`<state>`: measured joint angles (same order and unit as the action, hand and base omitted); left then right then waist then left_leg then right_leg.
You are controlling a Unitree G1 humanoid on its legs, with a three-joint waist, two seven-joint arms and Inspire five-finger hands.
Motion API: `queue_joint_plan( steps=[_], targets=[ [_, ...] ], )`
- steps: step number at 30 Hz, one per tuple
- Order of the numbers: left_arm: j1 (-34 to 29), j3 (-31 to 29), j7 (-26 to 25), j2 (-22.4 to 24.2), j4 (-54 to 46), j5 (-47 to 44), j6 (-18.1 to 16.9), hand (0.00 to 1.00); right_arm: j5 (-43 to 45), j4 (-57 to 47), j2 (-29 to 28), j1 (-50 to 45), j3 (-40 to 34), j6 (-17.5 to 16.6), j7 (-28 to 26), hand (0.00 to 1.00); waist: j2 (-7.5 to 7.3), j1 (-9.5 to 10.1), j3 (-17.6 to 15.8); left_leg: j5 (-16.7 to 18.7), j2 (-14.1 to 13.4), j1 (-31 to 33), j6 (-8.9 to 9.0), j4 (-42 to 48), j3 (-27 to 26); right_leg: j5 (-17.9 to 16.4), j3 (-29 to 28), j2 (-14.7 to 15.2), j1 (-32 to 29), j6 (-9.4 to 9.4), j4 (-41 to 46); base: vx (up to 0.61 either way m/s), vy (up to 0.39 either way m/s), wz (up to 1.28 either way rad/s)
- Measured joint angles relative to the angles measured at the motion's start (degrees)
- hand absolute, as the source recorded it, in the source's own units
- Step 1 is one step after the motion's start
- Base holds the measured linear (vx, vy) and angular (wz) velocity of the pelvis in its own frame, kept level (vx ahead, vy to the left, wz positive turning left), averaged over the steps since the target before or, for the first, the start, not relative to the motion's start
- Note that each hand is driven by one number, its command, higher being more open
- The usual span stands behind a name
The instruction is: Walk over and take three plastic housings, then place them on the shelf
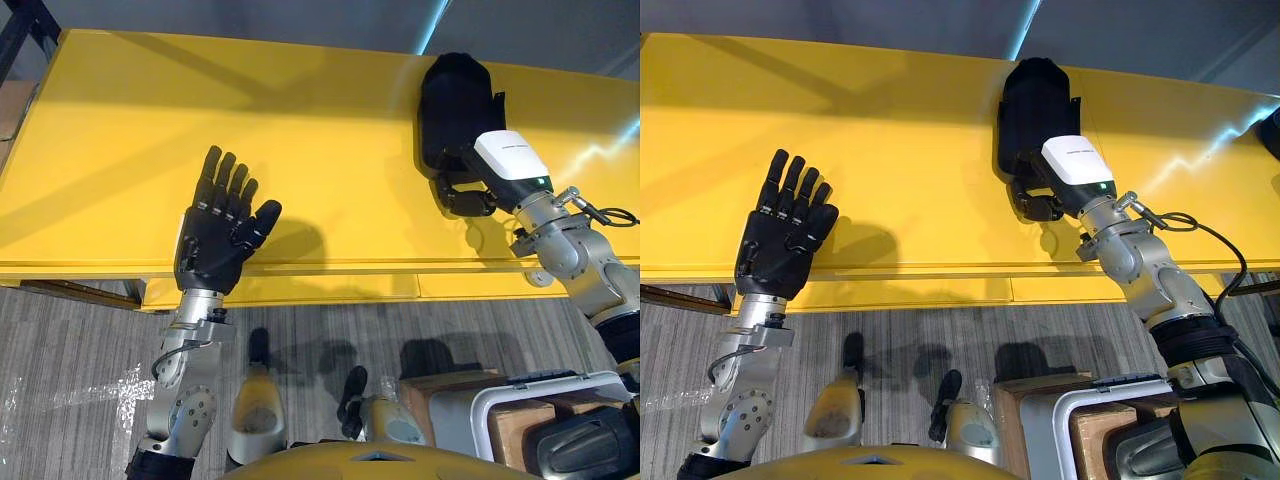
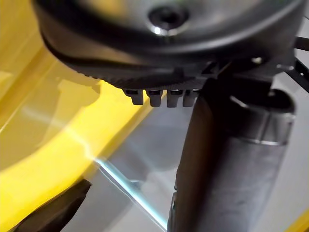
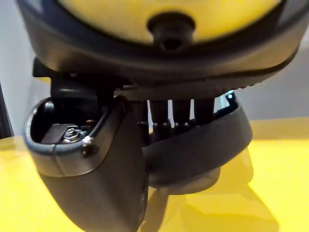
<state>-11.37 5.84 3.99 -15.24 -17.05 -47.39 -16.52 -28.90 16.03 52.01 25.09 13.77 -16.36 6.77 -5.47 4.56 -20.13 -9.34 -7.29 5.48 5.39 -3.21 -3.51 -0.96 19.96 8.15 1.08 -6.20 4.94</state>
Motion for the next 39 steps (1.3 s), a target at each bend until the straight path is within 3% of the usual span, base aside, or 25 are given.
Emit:
queue_joint_plan(
  steps=[8,9,27,39],
  targets=[
    [0.1,0.02,-0.02,-1.29,0.08,-0.05,-1.13,1.0,0.13,-0.01,0.76,-0.29,-0.17,-1.19,1.15,0.0,0.16,-0.06,-0.32,0.48,-0.01,0.29,0.1,-0.14,0.09,-0.34,0.11,0.0,-0.31,0.01,0.07,0.0,-0.002,0.01],
    [0.2,0.02,-0.01,-1.49,0.04,-0.05,-1.18,1.0,0.17,-0.01,0.76,-0.43,-0.55,-1.48,1.25,1.0,0.23,-0.06,-0.43,0.39,0.0,0.36,-0.04,-0.15,0.09,-0.34,0.12,0.0,-0.37,0.02,0.05,0.0,0.0,0.0],
    [0.0,0.18,0.01,-1.7,0.02,0.01,-0.9,1.0,0.76,-1.25,2.04,-7.45,-5.28,-3.38,1.14,1.0,0.84,-0.65,-0.22,-0.14,0.95,-0.23,-0.64,-1.59,-0.68,-0.28,-0.3,0.96,-0.85,-0.09,0.18,0.0,0.0,-0.01],
    [-4.53,0.63,0.03,-0.38,1.96,-0.01,2.58,1.0,-0.14,-2.95,2.06,-11.18,-13.95,-4.19,4.26,1.0,4.51,-3.08,3.71,-0.19,1.62,-2.05,-0.44,-1.87,-1.68,-0.18,-1.06,1.65,0.71,-0.54,-0.39,0.0,-0.002,-0.03]
  ],
)
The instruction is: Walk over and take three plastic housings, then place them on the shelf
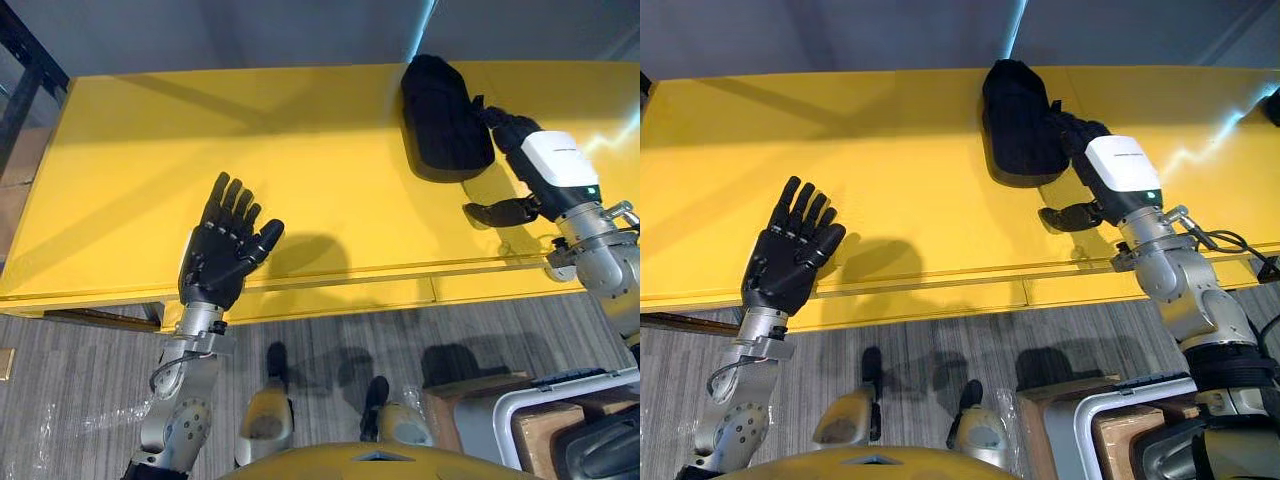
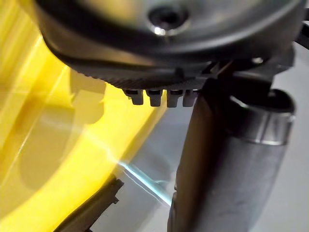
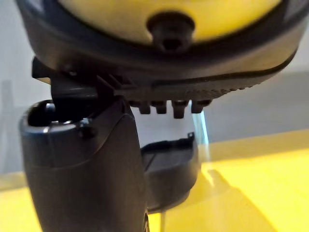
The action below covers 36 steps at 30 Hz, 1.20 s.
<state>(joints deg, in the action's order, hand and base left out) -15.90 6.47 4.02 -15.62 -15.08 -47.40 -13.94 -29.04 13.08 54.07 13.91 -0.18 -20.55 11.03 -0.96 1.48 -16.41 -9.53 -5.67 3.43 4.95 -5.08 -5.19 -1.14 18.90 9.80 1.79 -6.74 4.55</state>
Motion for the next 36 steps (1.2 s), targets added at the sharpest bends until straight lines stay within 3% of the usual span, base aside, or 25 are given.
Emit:
queue_joint_plan(
  steps=[5,8,14,15,21,26,29,32,36],
  targets=[
    [-2.03,0.89,-0.49,0.77,1.27,-0.02,1.52,1.0,-0.06,-3.1,-0.65,-2.28,-2.74,-0.1,5.2,1.0,0.73,-1.28,4.12,0.29,0.01,-0.26,-0.13,-0.02,-1.05,0.44,-1.0,-0.01,0.01,-0.55,-0.88,0.0,-0.001,-0.09],
    [-2.49,1.31,-1.02,2.31,1.28,-0.04,2.08,1.0,0.18,-4.69,-3.44,-2.52,-5.7,-0.03,7.16,1.0,0.8,-1.74,4.67,0.32,-0.05,-0.9,-0.12,-0.02,-1.53,0.49,-1.4,-0.04,0.32,-0.6,-0.88,-0.01,-0.005,-0.09],
    [-2.57,2.64,-4.69,5.31,1.2,2.7,2.43,1.0,8.36,-13.18,-18.61,-8.81,-13.97,2.36,11.25,1.0,1.03,-1.98,7.37,0.48,-0.01,-1.74,-0.24,-0.02,-2.68,1.12,-2.27,-0.03,0.74,-0.71,-1.69,-0.01,0.0,-0.1],
    [-2.7,2.07,-5.77,6.6,0.85,5.45,1.56,1.0,11.97,-15.87,-25.24,-12.15,-15.61,3.13,12.3,1.0,1.15,-2.08,7.84,0.64,-0.03,-2.26,-0.21,-0.03,-2.99,1.11,-2.61,-0.02,1.06,-0.69,-1.71,-0.01,-0.003,-0.09],
    [-2.9,2.18,-6.53,8.94,-5.82,14.83,-2.4,1.0,17.81,-20.96,-41.59,-23.73,-14.05,6.88,13.96,1.0,1.45,-3.21,8.17,2.0,-0.25,-3.62,-0.18,-0.03,-6.45,1.4,-6.07,-0.03,0.25,-0.41,-1.97,-0.02,0.012,-0.32],
    [-2.52,4.79,-7.59,8.93,-9.49,18.79,-7.93,1.0,28.45,-26.01,-49.72,-36.32,-13.74,8.08,15.66,1.0,1.93,-7.05,8.83,3.39,-1.17,-5.47,0.36,-0.02,-13.89,3.65,-13.31,-0.81,-1.58,-0.77,-4.44,0.0,0.005,-0.7],
    [-2.13,7.28,-9.85,8.89,-9.46,18.81,-8.62,1.0,36.17,-29.12,-51.57,-41.48,-15.07,7.66,14.32,1.0,1.62,-9.68,9.53,4.62,-2.01,-7.35,1.03,0.0,-19.3,4.34,-18.53,-1.96,-3.06,-1.04,-4.66,0.02,0.003,-0.91],
    [-1.0,9.03,-13.28,8.85,-8.86,18.78,-8.62,1.0,37.4,-29.49,-51.81,-44.34,-16.48,7.16,13.0,1.0,1.44,-11.49,9.84,5.51,-2.78,-9.51,1.78,0.05,-24.01,4.98,-22.88,-3.18,-3.84,-0.97,-4.73,0.06,-0.008,-0.94],
    [2.16,9.51,-19.68,8.87,-6.17,18.88,-8.76,1.0,41.04,-29.63,-52.27,-47.27,-18.51,3.7,9.82,1.0,1.88,-14.49,10.17,6.78,-3.94,-11.89,3.08,0.15,-29.38,5.47,-27.45,-5.16,-4.51,-0.94,-5.19,0.04,-0.03,-0.71]
  ],
)
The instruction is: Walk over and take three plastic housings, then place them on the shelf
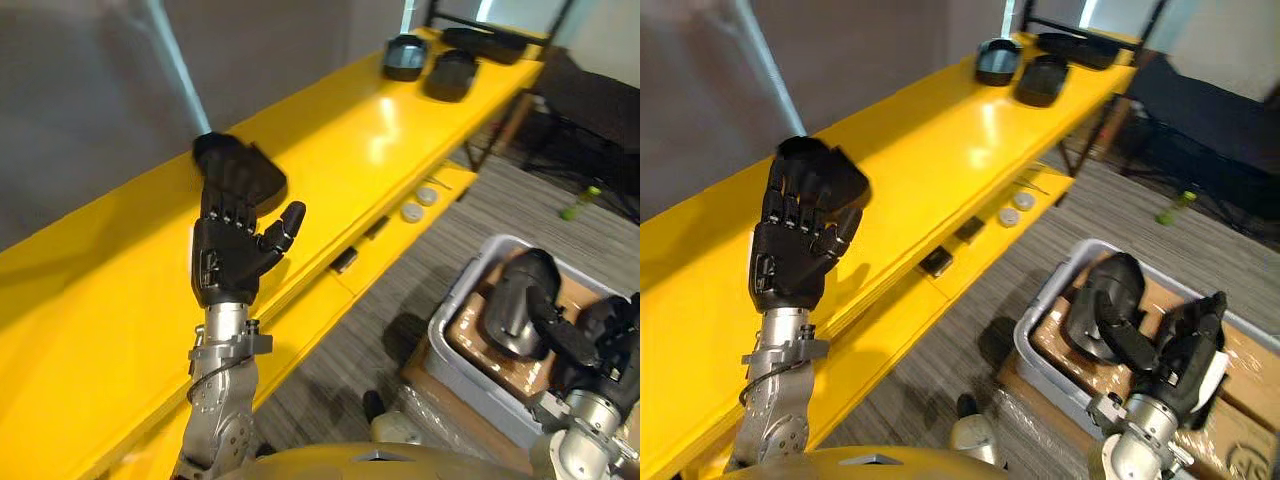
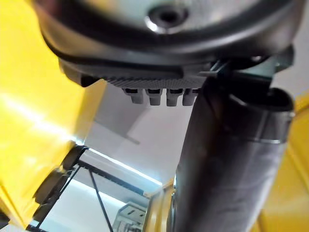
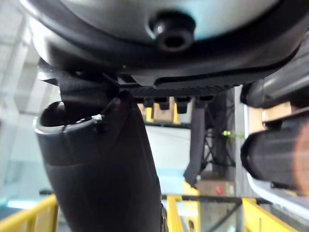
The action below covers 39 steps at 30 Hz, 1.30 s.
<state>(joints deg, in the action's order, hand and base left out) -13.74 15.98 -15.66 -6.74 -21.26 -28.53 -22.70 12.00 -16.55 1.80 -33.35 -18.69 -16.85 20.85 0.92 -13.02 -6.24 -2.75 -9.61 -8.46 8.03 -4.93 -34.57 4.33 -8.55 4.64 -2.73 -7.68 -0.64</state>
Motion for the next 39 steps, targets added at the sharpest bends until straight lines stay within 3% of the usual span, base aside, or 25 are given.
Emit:
queue_joint_plan(
  steps=[4,6,8,10,12,15,18,19,20,21,22,23,24,25,27,30,31,32,33,34,35,36,37,38,39],
  targets=[
    [3.19,0.07,-5.24,0.09,1.8,1.27,0.0,1.0,-2.3,-0.16,0.14,0.84,-0.83,-0.53,-0.09,1.0,0.19,-0.8,-0.02,0.79,-1.3,0.67,0.22,1.38,-0.75,0.34,0.0,-1.05,-0.46,0.17,-0.61,0.03,-0.053,-0.11],
    [3.85,-0.18,-6.46,0.09,2.08,2.12,0.0,1.0,-1.93,-0.2,0.4,2.99,-0.76,-1.07,-0.1,1.0,0.35,-0.37,-0.13,3.3,-2.33,3.52,-0.52,7.17,2.26,0.65,0.65,-1.07,-0.65,0.92,-0.39,0.03,-0.04,0.15],
    [4.22,-2.2,-8.07,0.31,2.01,3.67,0.05,1.0,0.24,-0.41,3.86,8.06,1.6,-1.21,-0.9,1.0,2.3,2.66,-1.3,10.57,-2.82,7.69,-2.41,16.52,15.77,1.18,-1.8,-2.21,-0.81,1.65,-0.29,0.0,0.021,-0.45],
    [2.45,-5.97,-8.33,0.4,0.52,4.31,0.39,1.0,0.25,0.15,6.89,13.42,5.68,-1.04,-2.22,1.0,3.9,5.41,-2.89,15.6,-1.2,8.01,-2.18,20.78,24.35,1.31,-5.11,-3.11,-0.34,1.72,-0.18,-0.05,0.17,-0.97],
    [-0.74,-9.4,-6.68,0.61,-2.27,4.13,0.39,1.0,0.32,0.62,7.27,16.04,9.85,-0.35,-3.04,1.0,4.99,6.69,-2.89,18.42,-0.31,8.13,-2.32,23.28,27.58,0.63,-6.89,-3.63,-0.79,1.43,1.63,-0.06,0.211,-0.55],
    [-2.64,-11.94,-2.02,1.34,-6.47,4.06,-0.34,1.0,5.59,2.04,4.74,15.12,13.79,0.28,-2.8,1.0,4.44,8.34,-3.38,19.51,1.68,9.82,-2.74,26.25,28.61,-1.59,-7.26,-2.5,-3.63,0.13,6.69,-0.07,0.158,0.06],
    [-2.96,-11.48,1.48,1.25,-8.24,4.49,-0.94,1.0,9.18,3.54,-1.78,10.48,14.82,0.35,-3.67,1.0,2.24,8.2,-5.86,19.68,3.19,9.86,-3.57,28.14,28.05,-1.1,-7.3,-1.15,-4.0,-0.61,7.88,-0.07,0.122,-0.18],
    [-3.95,-11.23,3.18,1.25,-8.43,4.24,-0.94,1.0,9.23,3.47,-3.73,8.06,15.04,0.33,-5.65,1.0,1.34,8.12,-6.82,20.09,3.54,9.56,-4.07,28.89,26.76,-0.28,-6.62,-0.76,-3.98,-1.49,7.69,-0.07,0.112,-0.52],
    [-4.6,-11.07,4.01,1.29,-8.43,4.13,-0.89,1.0,9.34,3.46,-4.28,7.13,15.18,0.33,-6.86,1.0,1.03,8.25,-7.8,20.29,3.52,8.81,-4.44,29.07,25.81,0.63,-5.49,-0.67,-3.8,-1.45,7.67,-0.11,0.084,-0.83],
    [-5.91,-11.05,4.9,1.31,-8.41,3.75,-0.56,1.0,10.99,3.46,-4.27,6.64,16.17,0.33,-9.11,1.0,0.9,8.19,-9.58,20.46,2.98,7.64,-5.05,29.33,23.7,3.99,-1.79,-1.02,-3.76,-0.49,6.98,-0.21,0.027,-1.11],
    [-6.62,-11.35,5.6,1.4,-8.38,3.27,-0.1,1.0,11.62,3.47,-3.83,7.61,17.01,0.24,-10.71,1.0,2.0,8.57,-10.19,20.18,1.21,8.01,-5.76,29.14,20.9,6.01,1.96,-0.94,-4.46,0.15,6.08,-0.24,0.008,-1.13],
    [-6.45,-11.42,5.9,1.63,-8.22,2.83,0.23,1.0,11.63,3.49,-3.44,8.38,17.76,0.08,-10.85,1.0,1.95,8.8,-10.31,19.89,1.17,8.06,-6.16,29.11,19.9,2.92,4.83,-0.42,-5.72,1.86,10.5,-0.26,-0.003,-1.01],
    [-6.47,-11.32,6.72,1.48,-8.17,1.29,0.61,1.0,11.32,4.28,-1.64,11.2,20.29,-0.05,-10.71,1.0,1.63,9.17,-10.11,19.12,0.82,7.93,-6.59,28.6,18.01,-3.98,10.5,1.64,-7.64,4.84,21.09,-0.21,0.007,-0.72],
    [-6.31,-11.3,8.3,1.62,-8.18,-0.57,0.9,1.0,9.42,6.47,0.85,15.72,23.95,-0.18,-9.16,1.0,1.99,9.81,-10.15,18.42,-0.09,7.89,-6.69,28.56,16.71,-8.54,14.39,4.22,-7.98,6.35,29.77,-0.2,-0.017,-0.62],
    [-5.62,-10.74,9.61,1.83,-8.05,-1.6,1.92,1.0,6.52,12.26,3.09,23.53,29.15,-0.2,-6.19,1.0,2.55,10.99,-10.05,17.27,-2.56,8.15,-5.57,28.7,15.92,-11.66,17.32,8.21,-6.23,7.46,38.14,-0.14,-0.119,-0.43],
    [-4.38,-9.07,10.74,1.64,-7.83,-4.0,2.55,1.0,5.62,17.0,1.7,28.1,33.79,-0.06,-2.59,1.0,2.84,13.97,-9.32,15.38,-6.23,10.4,-3.02,28.68,16.12,-11.67,17.22,13.92,-2.28,7.49,40.18,-0.12,-0.263,-0.29],
    [-4.43,-8.82,11.67,1.67,-7.78,-6.67,2.84,1.0,1.5,16.99,0.88,27.69,33.85,0.21,-1.99,1.0,2.45,14.55,-9.13,14.56,-7.56,11.42,-1.56,28.75,16.23,-11.35,15.94,15.96,-1.15,7.07,38.2,-0.1,-0.4,-0.37],
    [-4.5,-8.7,12.22,1.54,-7.05,-8.45,2.92,1.0,-2.81,16.79,0.62,26.48,33.74,0.6,-1.67,1.0,1.81,14.35,-8.76,13.25,-8.97,12.22,0.75,29.06,16.23,-10.21,14.6,17.01,-0.31,5.23,34.27,-0.12,-0.538,-0.41],
    [-4.47,-8.45,12.43,1.32,-6.44,-9.27,2.96,1.0,-4.29,16.47,0.63,25.3,33.58,0.99,-1.8,1.0,1.39,14.07,-8.53,12.75,-9.95,12.52,1.71,29.38,16.17,-9.03,13.98,17.12,0.6,3.36,30.99,-0.09,-0.5,-0.27],
    [-4.38,-7.66,13.35,0.98,-4.81,-9.5,3.08,1.0,-5.06,15.32,0.95,22.93,33.23,2.19,-2.07,1.0,0.58,12.77,-7.88,11.55,-11.36,13.45,3.9,29.92,17.33,-10.44,13.9,16.01,2.89,-4.43,26.09,-0.07,-0.562,-0.18],
    [-4.31,-5.91,14.31,1.54,-3.2,-9.59,3.95,1.0,-5.02,14.36,2.28,20.15,31.8,3.6,-2.79,1.0,0.99,12.02,-7.05,9.54,-13.3,13.8,5.52,28.12,18.73,-15.56,15.22,13.54,3.63,-6.85,24.71,-0.04,-0.467,-0.17],
    [-4.32,-4.75,14.43,1.98,-2.7,-9.62,4.55,1.0,-5.01,14.19,3.2,19.08,30.88,4.11,-3.12,1.0,1.39,11.46,-6.71,8.38,-14.25,13.95,5.41,26.81,19.81,-17.52,15.85,12.27,3.48,-6.8,24.48,-0.01,-0.575,-0.18],
    [-4.05,-1.84,14.84,2.45,-1.97,-10.25,6.02,1.0,-5.11,14.18,5.27,17.22,28.49,5.06,-4.37,1.0,2.45,9.92,-6.44,5.3,-16.02,14.34,3.99,24.56,21.91,-19.73,17.02,9.71,3.04,-5.46,24.52,-0.01,-0.611,-0.1],
    [-3.73,1.43,15.97,2.29,-1.54,-11.73,7.94,1.0,-5.13,14.17,6.96,15.4,25.13,5.87,-4.72,1.0,2.99,8.17,-6.38,1.03,-17.21,14.71,-0.4,23.21,23.03,-20.27,17.47,7.66,2.77,-4.3,24.64,-0.02,-0.572,-0.04],
    [-3.67,2.54,17.01,2.28,-1.53,-12.65,8.67,1.0,-5.06,13.91,7.29,14.56,23.48,5.95,-4.85,1.0,2.69,7.39,-6.48,-1.21,-17.35,14.98,-2.71,23.18,23.02,-20.45,17.45,7.24,2.74,-3.66,24.57,-0.04,-0.463,-0.22]
  ],
)
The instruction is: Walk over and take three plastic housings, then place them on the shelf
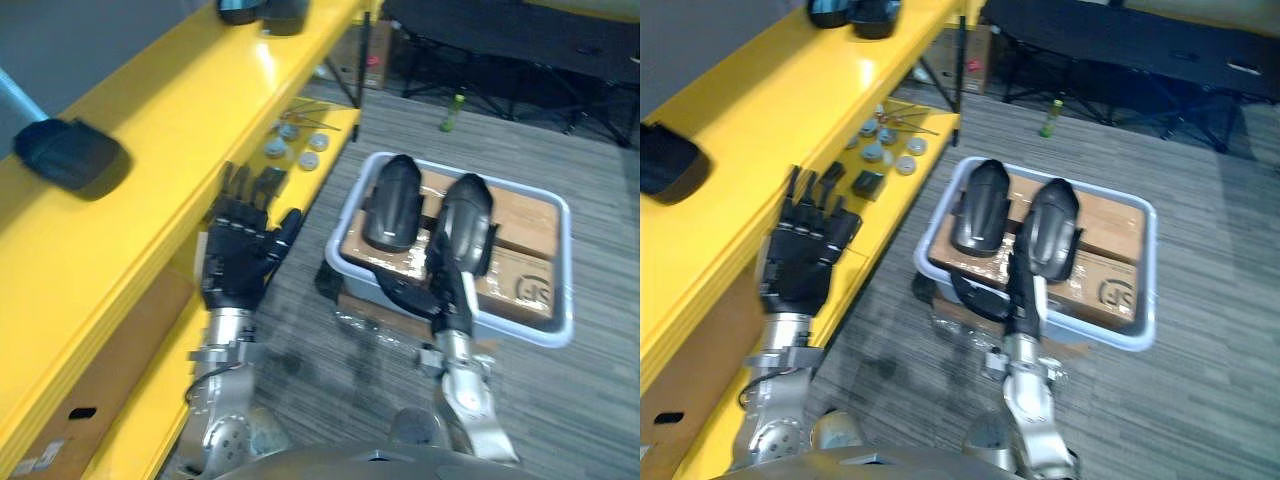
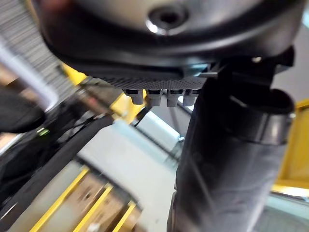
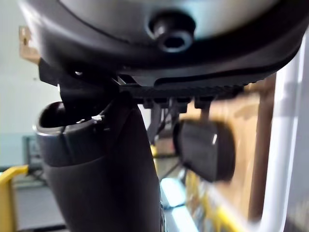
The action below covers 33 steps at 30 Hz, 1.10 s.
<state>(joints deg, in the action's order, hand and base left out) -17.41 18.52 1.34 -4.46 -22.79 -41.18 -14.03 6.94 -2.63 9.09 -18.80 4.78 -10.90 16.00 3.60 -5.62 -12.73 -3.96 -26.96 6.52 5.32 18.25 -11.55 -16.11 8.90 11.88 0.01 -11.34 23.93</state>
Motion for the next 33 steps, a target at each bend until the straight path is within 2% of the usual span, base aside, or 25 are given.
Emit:
queue_joint_plan(
  steps=[1,2,3,5,6,8,10,11,12,15,17,18,20,21,23,25,27,30,33],
  targets=[
    [0.23,2.14,1.66,0.12,0.01,-0.73,0.78,1.0,0.15,-1.78,0.4,-1.86,-3.28,-0.06,0.07,1.0,-0.92,-0.5,-0.28,-0.74,0.81,0.02,0.62,0.6,0.13,-0.31,-1.03,-0.17,-0.6,1.27,-0.05,-0.03,-0.208,-0.4],
    [0.32,3.15,2.22,0.14,-0.01,-0.68,0.76,1.0,0.14,-3.05,0.66,-2.68,-4.75,-0.19,0.14,1.0,-0.66,-0.52,-0.09,0.29,2.0,-0.16,1.94,0.58,0.53,-0.14,-2.09,-0.02,-1.34,2.06,-0.14,-0.03,-0.148,-0.71],
    [1.02,4.41,3.26,0.0,-0.01,-0.63,0.76,1.0,0.14,-5.35,0.97,-3.71,-6.76,-0.95,0.28,1.0,-0.02,-0.74,0.31,3.02,4.72,-0.33,2.69,0.32,0.78,0.26,-3.73,-0.34,-2.94,2.84,-0.37,-0.02,-0.05,-0.75],
    [1.95,4.89,4.06,0.07,-0.04,-0.31,0.29,1.0,0.24,-7.53,1.73,-4.16,-7.22,-1.98,-0.22,1.0,-0.01,-0.74,0.35,5.9,8.74,-1.68,2.62,-1.72,2.23,1.01,-6.68,-0.53,-5.16,3.83,-0.36,-0.03,-0.041,-0.8],
    [2.57,4.83,4.19,-0.33,-0.03,1.21,0.14,1.0,1.46,-8.12,2.41,-3.98,-6.94,-2.63,-1.16,1.0,0.13,-0.71,0.45,7.53,10.69,-2.72,2.42,-4.12,4.76,1.47,-8.28,-1.22,-6.6,3.59,-0.77,-0.05,-0.009,-0.65],
    [2.83,4.79,4.07,-0.42,-0.02,2.44,-0.04,1.0,3.4,-7.7,2.67,-3.05,-6.52,-2.42,-1.37,1.0,0.45,-0.24,0.68,7.8,11.33,-3.22,2.8,-6.01,6.84,2.28,-9.83,-1.5,-7.82,3.16,-1.13,-0.05,0.048,-0.5],
    [2.72,3.9,2.67,-0.98,0.61,6.64,-0.05,1.0,5.29,-4.18,3.33,0.32,-6.17,-2.32,-1.01,1.0,1.0,0.98,1.04,8.79,12.49,-4.13,4.25,-8.26,8.07,4.45,-12.64,-1.32,-10.2,1.94,-1.73,-0.08,0.158,-0.59],
    [2.75,3.24,2.04,-1.29,1.41,8.17,0.01,1.0,4.78,-2.2,3.7,2.3,-5.73,-2.32,0.13,1.0,0.66,1.18,0.8,9.66,12.73,-4.11,5.05,-8.75,7.52,5.88,-12.94,-1.21,-10.88,1.33,-2.7,-0.14,0.241,-0.55],
    [3.07,1.97,1.76,-1.85,3.04,9.69,0.46,1.0,4.62,0.3,3.76,4.66,-5.63,-2.21,1.81,1.0,0.91,1.89,0.77,10.66,13.36,-3.99,5.68,-8.81,7.14,8.22,-13.07,-0.64,-11.01,0.68,-5.06,-0.14,0.212,-0.53],
    [3.32,-0.42,1.46,-4.14,7.34,14.55,0.7,1.0,5.34,6.69,4.24,11.78,-7.98,-1.88,4.32,1.0,-0.98,3.76,-0.53,12.61,15.46,-2.45,4.55,-6.85,5.3,16.17,-12.97,1.14,-10.7,0.18,-12.64,-0.21,0.234,-0.61],
    [3.44,-1.58,-0.88,-6.6,10.33,19.13,0.98,1.0,5.35,11.61,5.24,19.98,-10.92,-1.83,6.82,1.0,-2.98,5.19,-2.59,14.01,16.59,-0.21,3.54,-3.68,3.49,23.59,-10.57,2.28,-10.43,0.64,-19.68,-0.24,0.187,-0.63],
    [3.61,-1.59,-1.77,-7.09,11.27,20.41,1.17,1.0,5.37,12.58,5.9,22.08,-11.36,-1.82,7.66,1.0,-3.2,5.48,-3.28,14.36,16.62,0.46,3.47,-2.97,3.26,24.66,-9.42,2.29,-10.43,0.96,-20.63,-0.21,0.093,-0.33],
    [4.4,-1.57,-4.88,-7.62,15.66,24.86,1.92,1.0,5.88,17.27,10.12,30.02,-11.92,-1.74,10.14,1.0,-4.09,5.79,-5.48,14.65,17.41,2.11,3.56,-1.05,3.77,24.6,-4.75,2.24,-10.5,1.21,-21.58,-0.16,0.035,-0.08],
    [4.85,-1.58,-5.99,-7.67,17.94,26.66,1.99,1.0,6.21,19.44,12.43,33.44,-12.16,-1.75,11.01,1.0,-3.93,5.91,-6.17,14.89,17.47,3.53,3.48,0.36,4.2,24.6,-4.43,2.36,-10.52,1.21,-22.47,-0.13,0.006,0.17],
    [6.16,-1.42,-7.81,-7.27,23.1,30.46,2.79,1.0,9.84,25.61,19.11,42.14,-13.46,-1.88,12.92,1.0,-1.86,6.32,-8.13,14.76,17.43,7.71,3.61,2.99,7.8,25.09,-2.32,1.77,-11.41,1.59,-23.24,-0.14,0.009,0.38],
    [6.15,-1.33,-8.49,-6.76,26.26,32.13,2.85,1.0,11.53,30.15,22.83,47.78,-13.75,-1.82,13.61,1.0,-0.77,7.41,-9.33,14.29,17.35,9.28,3.65,3.68,10.17,25.57,-1.51,0.92,-11.89,2.02,-23.42,-0.07,-0.026,0.19],
    [6.01,-1.32,-8.4,-6.76,28.98,32.66,2.82,1.0,12.7,32.68,25.38,51.6,-13.56,-1.64,14.11,1.0,-0.35,8.62,-10.05,14.08,17.32,10.15,3.77,3.63,11.5,26.17,-1.0,0.43,-12.09,2.42,-24.26,-0.03,-0.04,0.11],
    [5.91,-1.17,-7.39,-6.73,33.08,32.66,2.85,1.0,14.12,36.98,29.86,57.08,-11.26,0.82,14.02,1.0,0.0,10.17,-10.75,13.93,17.34,11.44,3.83,3.83,12.13,26.81,-0.4,0.29,-12.6,2.52,-25.03,-0.01,-0.005,0.07],
    [5.99,-0.77,-7.51,-6.65,37.08,33.35,2.84,1.0,16.57,42.99,33.65,63.25,-8.11,3.2,13.0,1.0,1.17,10.64,-12.05,14.03,17.51,13.2,3.8,5.15,13.34,26.83,0.54,0.3,-13.02,2.51,-24.9,-0.01,0.024,0.14]
  ],
)
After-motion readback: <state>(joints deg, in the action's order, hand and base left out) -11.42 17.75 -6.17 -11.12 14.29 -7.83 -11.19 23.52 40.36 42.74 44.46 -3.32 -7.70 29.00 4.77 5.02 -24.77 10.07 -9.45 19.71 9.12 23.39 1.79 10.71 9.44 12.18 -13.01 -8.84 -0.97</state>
